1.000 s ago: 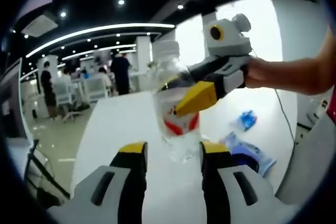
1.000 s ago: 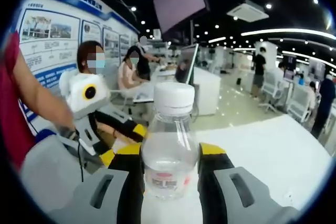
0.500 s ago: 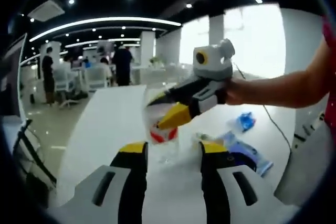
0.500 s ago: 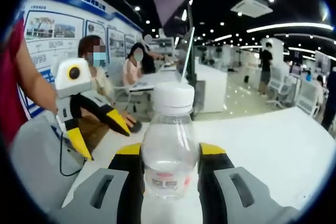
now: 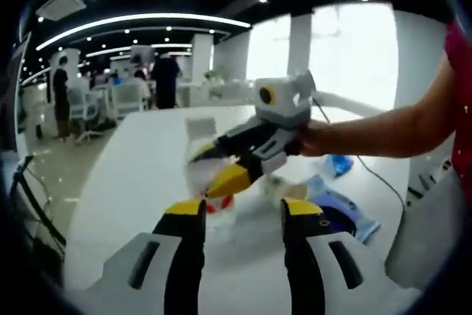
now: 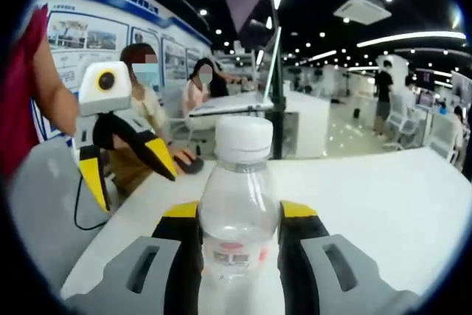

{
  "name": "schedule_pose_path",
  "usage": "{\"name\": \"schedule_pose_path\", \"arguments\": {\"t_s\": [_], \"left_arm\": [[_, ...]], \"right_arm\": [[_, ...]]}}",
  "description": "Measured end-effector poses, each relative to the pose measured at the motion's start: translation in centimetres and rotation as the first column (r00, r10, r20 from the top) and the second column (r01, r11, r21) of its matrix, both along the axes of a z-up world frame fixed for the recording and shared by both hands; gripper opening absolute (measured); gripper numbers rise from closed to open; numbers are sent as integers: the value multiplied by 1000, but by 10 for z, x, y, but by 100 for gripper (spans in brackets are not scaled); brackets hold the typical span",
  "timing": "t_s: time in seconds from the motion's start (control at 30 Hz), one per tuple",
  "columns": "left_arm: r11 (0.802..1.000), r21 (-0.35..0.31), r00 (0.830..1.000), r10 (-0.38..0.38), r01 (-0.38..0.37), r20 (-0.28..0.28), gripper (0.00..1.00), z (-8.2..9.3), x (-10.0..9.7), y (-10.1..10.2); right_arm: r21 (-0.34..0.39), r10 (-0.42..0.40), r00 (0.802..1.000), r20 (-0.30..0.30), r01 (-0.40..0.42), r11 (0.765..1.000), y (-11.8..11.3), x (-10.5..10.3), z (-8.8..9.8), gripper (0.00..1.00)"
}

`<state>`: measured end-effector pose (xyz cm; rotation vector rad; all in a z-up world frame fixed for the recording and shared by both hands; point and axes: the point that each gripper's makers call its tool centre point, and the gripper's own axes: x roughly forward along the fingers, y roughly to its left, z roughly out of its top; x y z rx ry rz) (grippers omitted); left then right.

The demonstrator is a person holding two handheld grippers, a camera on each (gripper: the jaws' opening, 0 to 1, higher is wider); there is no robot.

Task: Arrange the tabletop items into an orderly group along one side of the table until the central work area is clear of visible clutter.

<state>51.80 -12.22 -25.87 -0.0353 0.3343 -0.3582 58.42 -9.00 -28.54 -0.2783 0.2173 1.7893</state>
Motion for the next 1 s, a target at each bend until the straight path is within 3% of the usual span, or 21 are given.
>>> {"name": "schedule_pose_path", "arguments": {"t_s": [0.13, 0.17, 0.2, 0.23, 0.4, 0.5, 0.6, 1.0], "left_arm": [[1000, -4, 1000, 14, -14, -1, 45, -1, 0, 1], [1000, -14, 1000, 14, -14, 2, 50, 0, -1, 1], [997, -81, 999, -12, 14, 30, 58, 7, -1, -8], [995, -104, 1000, 0, 2, 22, 67, 7, -1, -8], [994, -107, 998, -30, 36, 54, 100, 11, -3, -15], [989, -115, 995, -85, 91, 58, 99, 13, -9, -25], [994, -52, 995, -97, 98, 28, 99, 4, -11, -26], [993, -75, 995, -89, 92, 38, 99, 6, -10, -25]], "right_arm": [[2, 2, 1000, 3, -2, 1000, 0, 1, -2, 38], [5, 6, 1000, 2, -6, 1000, 0, 0, -2, 38], [6, 7, 1000, 1, -7, 1000, 0, 0, -2, 38], [6, 9, 1000, 1, -9, 1000, 0, 0, -2, 38], [5, 17, 1000, 9, -17, 1000, 2, 0, -2, 38], [10, 20, 1000, 12, -20, 1000, 2, 1, -2, 38], [14, 19, 1000, 11, -19, 1000, 3, 1, -2, 38], [37, 27, 999, 18, -28, 999, 7, 2, -7, 38]]}}
